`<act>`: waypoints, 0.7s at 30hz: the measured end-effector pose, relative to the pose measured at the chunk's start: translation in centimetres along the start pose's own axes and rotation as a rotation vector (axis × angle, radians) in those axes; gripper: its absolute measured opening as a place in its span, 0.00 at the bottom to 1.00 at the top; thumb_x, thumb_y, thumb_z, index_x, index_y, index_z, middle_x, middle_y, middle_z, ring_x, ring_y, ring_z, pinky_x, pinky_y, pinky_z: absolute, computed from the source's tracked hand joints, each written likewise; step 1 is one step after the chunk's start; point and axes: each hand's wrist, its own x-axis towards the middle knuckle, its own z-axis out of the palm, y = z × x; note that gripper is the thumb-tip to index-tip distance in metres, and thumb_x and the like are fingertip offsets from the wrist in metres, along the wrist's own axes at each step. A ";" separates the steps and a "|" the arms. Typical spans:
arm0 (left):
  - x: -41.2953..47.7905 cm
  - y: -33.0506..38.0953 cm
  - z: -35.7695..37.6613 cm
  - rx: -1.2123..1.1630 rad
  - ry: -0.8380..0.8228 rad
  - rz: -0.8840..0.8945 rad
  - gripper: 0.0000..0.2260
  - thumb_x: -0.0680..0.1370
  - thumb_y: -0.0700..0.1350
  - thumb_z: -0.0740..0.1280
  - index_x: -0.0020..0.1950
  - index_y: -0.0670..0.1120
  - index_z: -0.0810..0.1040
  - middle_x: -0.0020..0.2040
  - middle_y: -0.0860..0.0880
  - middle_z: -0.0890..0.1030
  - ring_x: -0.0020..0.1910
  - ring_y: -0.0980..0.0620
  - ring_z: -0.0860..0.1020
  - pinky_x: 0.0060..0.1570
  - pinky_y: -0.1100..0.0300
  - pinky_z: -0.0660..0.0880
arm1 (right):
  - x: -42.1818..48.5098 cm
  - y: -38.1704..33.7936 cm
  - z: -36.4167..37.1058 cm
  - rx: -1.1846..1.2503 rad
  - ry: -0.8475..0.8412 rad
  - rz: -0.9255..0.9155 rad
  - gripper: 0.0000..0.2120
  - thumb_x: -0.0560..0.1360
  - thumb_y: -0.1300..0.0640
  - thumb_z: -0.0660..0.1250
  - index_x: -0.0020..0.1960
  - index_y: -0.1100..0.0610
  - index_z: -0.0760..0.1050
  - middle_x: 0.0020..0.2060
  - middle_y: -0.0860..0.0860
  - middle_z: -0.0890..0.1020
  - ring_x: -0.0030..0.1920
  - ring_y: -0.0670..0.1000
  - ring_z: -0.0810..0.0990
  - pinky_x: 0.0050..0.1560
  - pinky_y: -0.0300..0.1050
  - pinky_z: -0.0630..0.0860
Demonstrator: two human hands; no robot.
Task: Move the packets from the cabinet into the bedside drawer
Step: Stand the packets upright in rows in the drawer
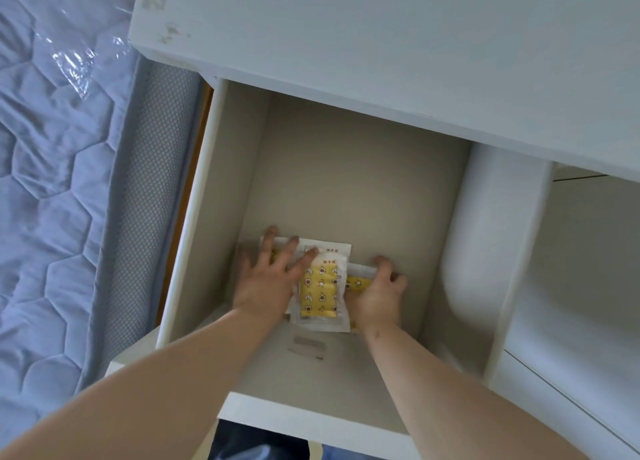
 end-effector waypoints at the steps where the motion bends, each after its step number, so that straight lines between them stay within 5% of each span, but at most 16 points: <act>1: -0.1 -0.9 -0.2 0.005 0.004 -0.009 0.34 0.81 0.50 0.57 0.74 0.60 0.33 0.78 0.52 0.38 0.75 0.38 0.36 0.70 0.38 0.51 | -0.2 -0.7 0.4 0.019 -0.014 -0.008 0.29 0.71 0.58 0.69 0.68 0.53 0.61 0.62 0.56 0.62 0.54 0.60 0.74 0.56 0.48 0.73; 5: 0.1 -2.9 -1.7 -0.044 0.015 -0.024 0.30 0.81 0.48 0.55 0.76 0.60 0.40 0.78 0.52 0.38 0.75 0.39 0.37 0.73 0.49 0.53 | -0.8 -3.0 2.0 0.101 -0.068 -0.039 0.22 0.73 0.59 0.67 0.64 0.55 0.63 0.56 0.53 0.61 0.45 0.54 0.72 0.49 0.42 0.70; 8: 0.4 -2.9 -2.2 -0.071 0.093 -0.032 0.25 0.81 0.48 0.53 0.77 0.56 0.48 0.78 0.52 0.41 0.76 0.40 0.39 0.73 0.50 0.52 | -1.4 -4.3 3.6 0.120 -0.128 -0.093 0.21 0.75 0.61 0.63 0.67 0.55 0.63 0.61 0.55 0.62 0.44 0.52 0.70 0.49 0.39 0.67; 16: 0.2 -4.2 -1.6 -0.092 0.058 -0.001 0.36 0.74 0.58 0.66 0.76 0.55 0.50 0.78 0.52 0.41 0.76 0.43 0.40 0.73 0.46 0.49 | -1.8 -4.0 4.4 0.039 -0.154 -0.119 0.24 0.76 0.65 0.58 0.70 0.53 0.62 0.64 0.56 0.64 0.56 0.57 0.74 0.52 0.42 0.69; 21: 0.3 -3.7 -2.0 -0.127 0.180 -0.024 0.29 0.74 0.54 0.68 0.71 0.51 0.61 0.77 0.50 0.47 0.76 0.44 0.46 0.71 0.49 0.54 | -1.2 -3.9 3.2 0.036 -0.104 -0.117 0.25 0.76 0.65 0.59 0.71 0.53 0.62 0.65 0.56 0.64 0.59 0.58 0.73 0.58 0.44 0.69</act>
